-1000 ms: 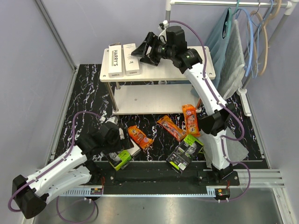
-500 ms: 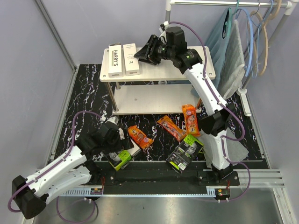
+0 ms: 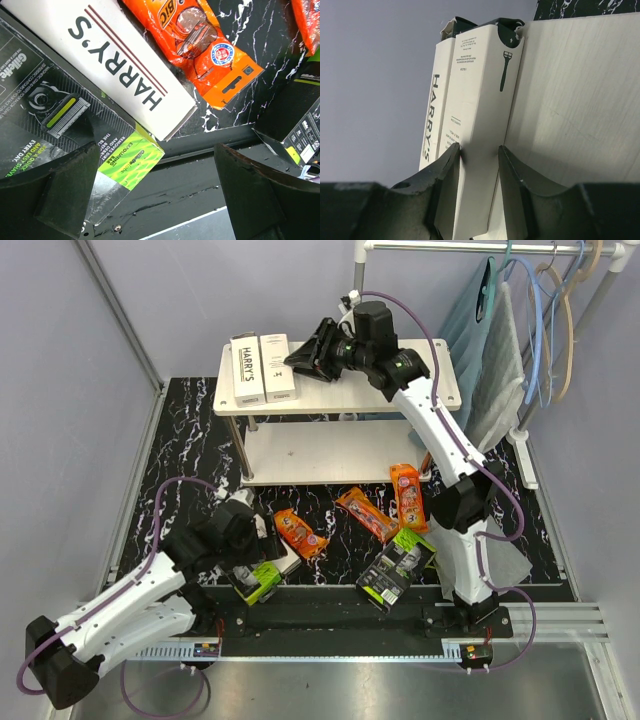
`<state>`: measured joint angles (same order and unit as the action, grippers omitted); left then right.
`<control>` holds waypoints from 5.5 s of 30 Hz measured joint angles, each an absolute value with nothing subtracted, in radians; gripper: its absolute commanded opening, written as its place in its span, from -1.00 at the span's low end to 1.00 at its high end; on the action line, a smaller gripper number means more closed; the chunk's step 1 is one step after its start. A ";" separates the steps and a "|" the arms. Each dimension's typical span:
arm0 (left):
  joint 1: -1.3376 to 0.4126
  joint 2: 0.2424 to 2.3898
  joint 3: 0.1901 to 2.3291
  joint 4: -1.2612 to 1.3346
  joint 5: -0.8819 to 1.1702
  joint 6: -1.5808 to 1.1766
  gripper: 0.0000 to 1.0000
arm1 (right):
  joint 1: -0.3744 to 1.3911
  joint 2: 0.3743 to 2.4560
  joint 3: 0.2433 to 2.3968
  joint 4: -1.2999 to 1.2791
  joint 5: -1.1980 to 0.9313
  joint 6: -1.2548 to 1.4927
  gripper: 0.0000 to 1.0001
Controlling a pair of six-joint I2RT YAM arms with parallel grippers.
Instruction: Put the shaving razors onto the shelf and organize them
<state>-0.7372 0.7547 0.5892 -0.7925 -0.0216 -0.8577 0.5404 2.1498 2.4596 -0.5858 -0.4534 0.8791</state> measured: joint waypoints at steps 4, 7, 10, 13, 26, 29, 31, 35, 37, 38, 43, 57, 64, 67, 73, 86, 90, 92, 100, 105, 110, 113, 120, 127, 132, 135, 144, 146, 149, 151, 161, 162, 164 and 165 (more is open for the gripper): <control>-0.737 0.755 0.603 -0.791 -0.022 -0.853 0.98 | 0.540 2.131 2.440 -0.586 -0.436 0.877 -0.06; -0.737 0.755 0.611 -0.792 -0.022 -0.852 0.98 | 0.540 2.111 2.416 -0.588 -0.409 0.871 0.04; -0.737 0.755 0.617 -0.793 -0.022 -0.852 0.98 | 0.540 2.081 2.394 -0.596 -0.376 0.859 0.16; -0.737 0.755 0.621 -0.792 -0.022 -0.852 0.98 | 0.540 2.051 2.391 -0.599 -0.355 0.849 0.16; -0.737 0.711 0.622 -0.816 -0.022 -0.854 0.98 | 0.540 1.953 2.263 -0.587 -0.358 0.842 0.15; -0.737 0.696 0.623 -0.825 -0.022 -0.859 0.98 | 0.540 1.876 2.122 -0.558 -0.351 0.842 0.15; -0.737 0.690 0.627 -0.833 -0.021 -0.862 0.98 | 0.540 1.773 1.985 -0.527 -0.340 0.844 0.16; -0.737 0.686 0.635 -0.837 -0.021 -0.865 0.98 | 0.540 1.509 1.691 -0.477 -0.324 0.853 0.17; -0.737 0.684 0.635 -0.838 -0.021 -0.867 0.98 | 0.540 1.391 1.581 -0.465 -0.317 0.859 0.19; -0.738 0.682 0.635 -0.838 -0.021 -0.869 0.98 | 0.541 1.332 1.526 -0.458 -0.311 0.861 0.19; -0.737 0.690 0.635 -0.838 -0.022 -0.874 0.98 | 0.572 1.110 1.317 -0.461 -0.268 0.861 0.29; -0.737 0.799 0.707 -0.843 -0.023 -0.894 0.98 | 0.901 1.068 0.936 -0.489 -0.082 0.910 0.32; -0.737 0.909 0.722 -0.830 -0.039 -0.927 0.98 | 0.948 1.118 0.936 -0.475 -0.036 0.923 0.32; -0.737 0.976 0.729 -0.824 -0.051 -0.950 0.98 | 0.952 1.118 0.936 -0.467 -0.020 0.929 0.32; -0.735 1.061 0.750 -0.786 -0.068 -0.997 0.98 | 0.954 1.105 0.915 -0.452 -0.004 0.944 0.31; -0.724 1.168 0.723 -0.679 -0.075 -1.023 0.98 | 0.956 1.024 0.846 -0.450 0.012 0.966 0.32; -0.719 1.166 0.684 -0.650 -0.075 -1.035 0.98 | 0.956 1.001 0.834 -0.458 0.017 0.968 0.32; -0.717 1.161 0.676 -0.639 -0.075 -1.042 0.98 | 0.956 0.992 0.830 -0.460 0.017 0.969 0.32; -0.702 1.135 0.638 -0.590 -0.075 -1.074 0.96 | 0.956 0.983 0.811 -0.461 0.018 0.978 0.32; -0.680 1.103 0.622 -0.586 -0.069 -1.082 0.94 | 0.956 0.970 0.803 -0.460 0.018 0.984 0.32; -0.661 1.058 0.612 -0.631 -0.088 -1.077 0.94 | 0.956 0.965 0.795 -0.460 0.018 0.988 0.32; -0.654 1.048 0.607 -0.647 -0.118 -1.069 0.94 | 0.956 0.966 0.790 -0.460 0.017 0.989 0.32; -0.633 1.074 0.604 -0.646 -0.147 -1.042 0.93 | 0.956 0.969 0.780 -0.456 0.016 0.992 0.32; -0.610 1.179 0.609 -0.585 -0.146 -1.000 0.82 | 0.956 0.969 0.772 -0.456 0.015 0.993 0.32; -0.585 1.240 0.609 -0.569 -0.143 -0.959 0.64 | 0.956 0.969 0.768 -0.457 0.015 0.993 0.32; -0.582 1.242 0.603 -0.562 -0.140 -0.946 0.54 | 0.956 0.969 0.765 -0.457 0.015 0.993 0.32; -0.580 1.219 0.586 -0.558 -0.124 -0.935 0.08 | 0.956 0.981 0.764 -0.456 0.015 0.993 0.32; -0.580 1.215 0.585 -0.560 -0.120 -0.932 0.06 | 0.956 0.982 0.764 -0.456 0.015 0.993 0.32; -0.580 1.213 0.585 -0.564 -0.116 -0.928 0.05 | 0.956 0.982 0.764 -0.456 0.015 0.993 0.32; -0.580 1.213 0.585 -0.566 -0.113 -0.926 0.03 | 0.956 0.982 0.762 -0.454 0.015 0.993 0.32; -0.580 1.137 0.607 -0.628 -0.065 -0.916 0.01 | 0.957 0.987 0.757 -0.432 0.007 0.995 0.33; -0.580 1.117 0.616 -0.642 -0.062 -0.916 0.00 | 0.957 0.992 0.757 -0.427 0.005 0.996 0.34; -0.580 1.074 0.636 -0.667 -0.059 -0.915 0.00 | 0.960 1.003 0.757 -0.416 -0.003 0.997 0.33; -0.580 1.054 0.649 -0.678 -0.058 -0.914 0.00 | 0.963 1.008 0.757 -0.408 -0.007 0.999 0.34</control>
